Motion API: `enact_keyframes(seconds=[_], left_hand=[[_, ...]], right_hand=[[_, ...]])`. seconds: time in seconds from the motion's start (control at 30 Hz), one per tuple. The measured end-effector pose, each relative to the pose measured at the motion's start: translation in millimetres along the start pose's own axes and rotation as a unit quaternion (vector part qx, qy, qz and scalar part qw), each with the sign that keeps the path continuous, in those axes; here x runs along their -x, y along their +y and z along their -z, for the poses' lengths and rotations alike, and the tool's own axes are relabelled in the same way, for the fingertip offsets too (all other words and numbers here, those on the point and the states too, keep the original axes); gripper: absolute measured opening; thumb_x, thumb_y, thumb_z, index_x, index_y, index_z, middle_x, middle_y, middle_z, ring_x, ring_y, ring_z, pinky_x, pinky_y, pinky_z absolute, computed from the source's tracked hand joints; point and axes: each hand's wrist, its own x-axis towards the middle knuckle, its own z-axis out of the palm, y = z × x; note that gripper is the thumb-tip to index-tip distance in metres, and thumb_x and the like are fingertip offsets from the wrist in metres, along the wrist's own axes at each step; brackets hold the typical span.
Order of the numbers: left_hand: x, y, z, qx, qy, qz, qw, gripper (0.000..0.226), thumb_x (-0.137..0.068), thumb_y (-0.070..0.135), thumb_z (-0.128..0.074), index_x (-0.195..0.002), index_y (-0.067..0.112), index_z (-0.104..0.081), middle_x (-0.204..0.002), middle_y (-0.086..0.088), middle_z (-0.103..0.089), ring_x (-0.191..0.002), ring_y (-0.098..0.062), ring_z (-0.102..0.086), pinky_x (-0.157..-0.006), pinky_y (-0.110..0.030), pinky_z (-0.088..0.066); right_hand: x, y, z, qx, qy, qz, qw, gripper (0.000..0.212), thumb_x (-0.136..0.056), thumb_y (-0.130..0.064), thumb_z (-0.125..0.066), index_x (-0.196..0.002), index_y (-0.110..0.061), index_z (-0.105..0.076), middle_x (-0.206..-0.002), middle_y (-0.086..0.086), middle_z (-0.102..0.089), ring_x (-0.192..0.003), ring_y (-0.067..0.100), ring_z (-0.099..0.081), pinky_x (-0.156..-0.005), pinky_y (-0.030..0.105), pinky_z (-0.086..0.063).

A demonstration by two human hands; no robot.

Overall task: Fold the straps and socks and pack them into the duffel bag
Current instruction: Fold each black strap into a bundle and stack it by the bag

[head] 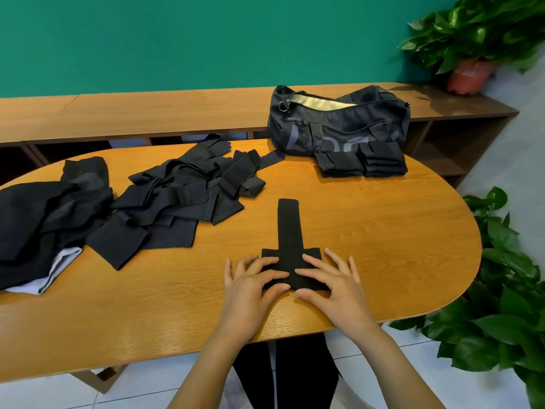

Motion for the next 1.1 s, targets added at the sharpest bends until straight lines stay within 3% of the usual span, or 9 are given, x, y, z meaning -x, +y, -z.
enact_keyframes(seconds=[0.1,0.23,0.37,0.47,0.57,0.77,0.9,1.0,1.1], left_hand=[[-0.4,0.4,-1.0,0.010,0.013,0.001,1.000,0.047,-0.081,0.066,-0.034,-0.109,0.047,-0.067,-0.125,0.034,-0.044,-0.131,0.001,-0.022,-0.118,-0.047,0.005],[-0.4,0.8,0.6,0.019,0.009,0.002,1.000,0.049,-0.079,0.070,-0.033,-0.106,0.048,-0.067,-0.123,0.034,-0.045,-0.132,0.000,-0.024,-0.117,-0.047,0.006],[-0.3,2.5,2.2,0.013,-0.003,-0.001,1.000,0.048,-0.076,0.072,-0.043,-0.107,0.047,-0.068,-0.124,0.031,-0.047,-0.131,-0.002,-0.026,-0.117,-0.050,0.007],[0.3,1.3,2.1,-0.002,-0.013,-0.008,1.000,0.036,-0.080,0.063,-0.058,-0.113,0.049,-0.065,-0.128,0.031,-0.045,-0.132,-0.002,-0.025,-0.117,-0.051,0.008],[-0.1,2.1,2.1,0.002,-0.018,-0.005,1.000,0.030,-0.083,0.059,-0.057,-0.110,0.050,-0.065,-0.127,0.033,-0.043,-0.132,-0.001,-0.024,-0.117,-0.050,0.009],[-1.8,2.5,1.7,0.024,-0.009,0.009,1.000,0.027,-0.086,0.058,-0.051,-0.103,0.047,-0.069,-0.120,0.034,-0.045,-0.130,0.001,-0.026,-0.117,-0.045,0.009],[-1.7,2.1,1.4,0.027,-0.007,0.008,1.000,0.035,-0.083,0.064,-0.047,-0.101,0.044,-0.070,-0.118,0.032,-0.047,-0.127,0.004,-0.026,-0.117,-0.047,0.007],[-0.8,2.5,2.5,0.023,-0.006,0.004,1.000,0.031,-0.081,0.063,-0.054,-0.101,0.045,-0.070,-0.121,0.030,-0.047,-0.127,0.003,-0.027,-0.117,-0.048,0.007],[0.0,1.9,2.2,0.003,-0.009,-0.009,1.000,0.043,-0.076,0.069,-0.052,-0.111,0.048,-0.067,-0.127,0.028,-0.045,-0.129,0.000,-0.028,-0.117,-0.051,0.007]], right_hand=[[0.1,-1.5,-0.6,0.000,0.011,0.002,1.000,0.059,-0.068,-0.092,-0.029,-0.110,-0.061,-0.056,-0.128,-0.051,-0.031,-0.141,-0.006,-0.010,-0.118,0.040,0.010],[-0.2,-2.3,-1.8,-0.025,0.029,-0.010,0.999,0.047,-0.074,-0.089,-0.026,-0.098,-0.063,-0.058,-0.123,-0.052,-0.037,-0.139,-0.010,-0.014,-0.119,0.038,0.007],[-1.6,-1.1,-2.1,-0.037,0.036,-0.015,0.999,0.041,-0.078,-0.083,-0.029,-0.091,-0.061,-0.060,-0.122,-0.048,-0.042,-0.137,-0.009,-0.019,-0.119,0.039,0.004],[-1.5,0.1,-2.3,-0.047,0.026,-0.018,0.998,0.027,-0.081,-0.072,-0.035,-0.085,-0.060,-0.058,-0.120,-0.047,-0.046,-0.134,-0.014,-0.019,-0.118,0.039,0.004],[-1.3,0.3,-1.7,-0.052,0.020,-0.016,0.998,0.026,-0.082,-0.072,-0.035,-0.080,-0.060,-0.058,-0.119,-0.049,-0.047,-0.133,-0.017,-0.018,-0.118,0.038,0.005],[-0.7,-1.4,0.7,-0.053,0.013,-0.011,0.998,0.031,-0.073,-0.086,-0.040,-0.085,-0.064,-0.058,-0.119,-0.056,-0.040,-0.131,-0.020,-0.017,-0.118,0.037,0.006],[-1.2,-2.1,1.0,-0.055,0.009,-0.007,0.998,0.020,-0.074,-0.075,-0.045,-0.084,-0.064,-0.057,-0.116,-0.058,-0.040,-0.129,-0.020,-0.019,-0.119,0.041,0.003],[-1.9,-2.0,0.2,-0.055,0.021,-0.003,0.998,0.022,-0.076,-0.077,-0.046,-0.082,-0.061,-0.059,-0.116,-0.056,-0.043,-0.128,-0.020,-0.021,-0.119,0.042,0.000],[-1.2,-1.1,-0.7,-0.059,0.034,-0.002,0.998,0.027,-0.075,-0.074,-0.044,-0.084,-0.057,-0.063,-0.114,-0.055,-0.045,-0.127,-0.019,-0.025,-0.119,0.043,-0.001]])
